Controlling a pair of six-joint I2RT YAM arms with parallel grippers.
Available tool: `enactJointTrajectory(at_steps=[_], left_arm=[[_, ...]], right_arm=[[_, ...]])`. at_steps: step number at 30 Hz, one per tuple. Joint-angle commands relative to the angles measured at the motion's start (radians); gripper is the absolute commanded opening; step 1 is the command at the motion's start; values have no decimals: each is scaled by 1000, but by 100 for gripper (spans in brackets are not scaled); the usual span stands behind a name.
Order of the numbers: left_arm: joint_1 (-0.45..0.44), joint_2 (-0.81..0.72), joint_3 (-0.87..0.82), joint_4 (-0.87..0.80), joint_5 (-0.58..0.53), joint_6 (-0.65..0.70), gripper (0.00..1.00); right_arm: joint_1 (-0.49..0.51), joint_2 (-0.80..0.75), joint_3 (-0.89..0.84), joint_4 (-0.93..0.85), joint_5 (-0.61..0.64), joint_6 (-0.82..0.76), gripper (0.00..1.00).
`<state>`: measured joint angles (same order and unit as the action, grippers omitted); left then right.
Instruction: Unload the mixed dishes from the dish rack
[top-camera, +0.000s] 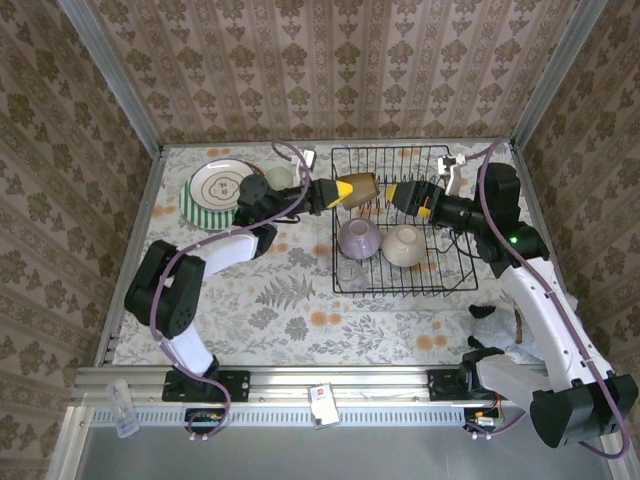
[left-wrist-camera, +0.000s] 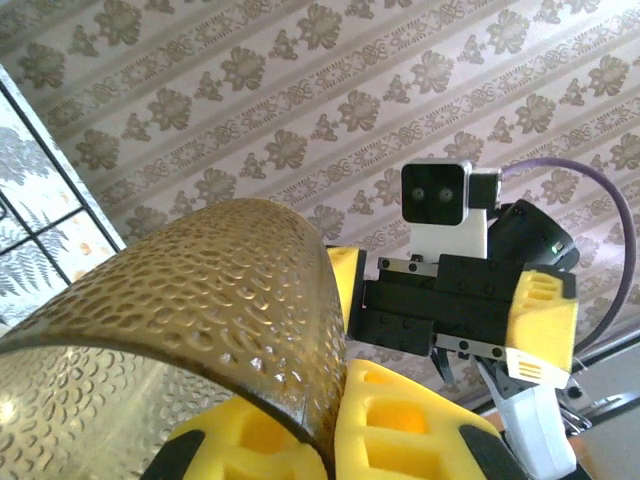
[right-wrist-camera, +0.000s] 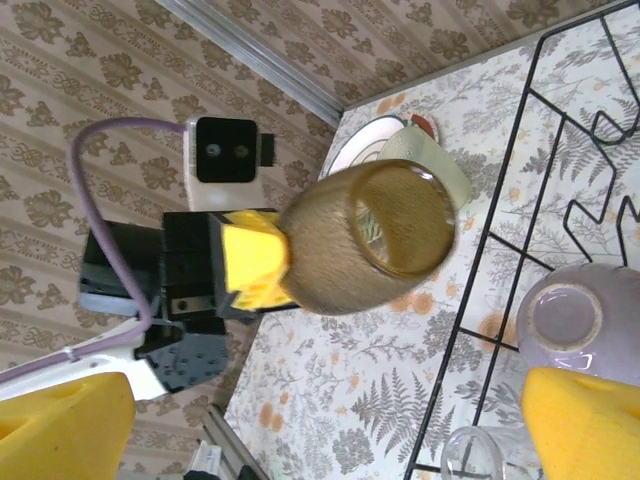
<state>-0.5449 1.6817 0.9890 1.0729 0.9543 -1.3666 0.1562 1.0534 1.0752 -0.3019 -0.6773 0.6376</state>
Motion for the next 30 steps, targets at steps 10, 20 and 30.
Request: enactJointTrajectory(at_steps=[10, 20, 30], left_arm=[[60, -352, 146, -1146, -259, 778, 0], [69, -363, 395, -1852, -728, 1166, 0], [74, -139, 554, -2090, -925, 1258, 0]], right_arm=[[65, 24, -1, -52, 51, -95, 100], [153, 114, 36, -85, 110, -173, 100], [234, 168, 50, -145, 277, -212, 100]])
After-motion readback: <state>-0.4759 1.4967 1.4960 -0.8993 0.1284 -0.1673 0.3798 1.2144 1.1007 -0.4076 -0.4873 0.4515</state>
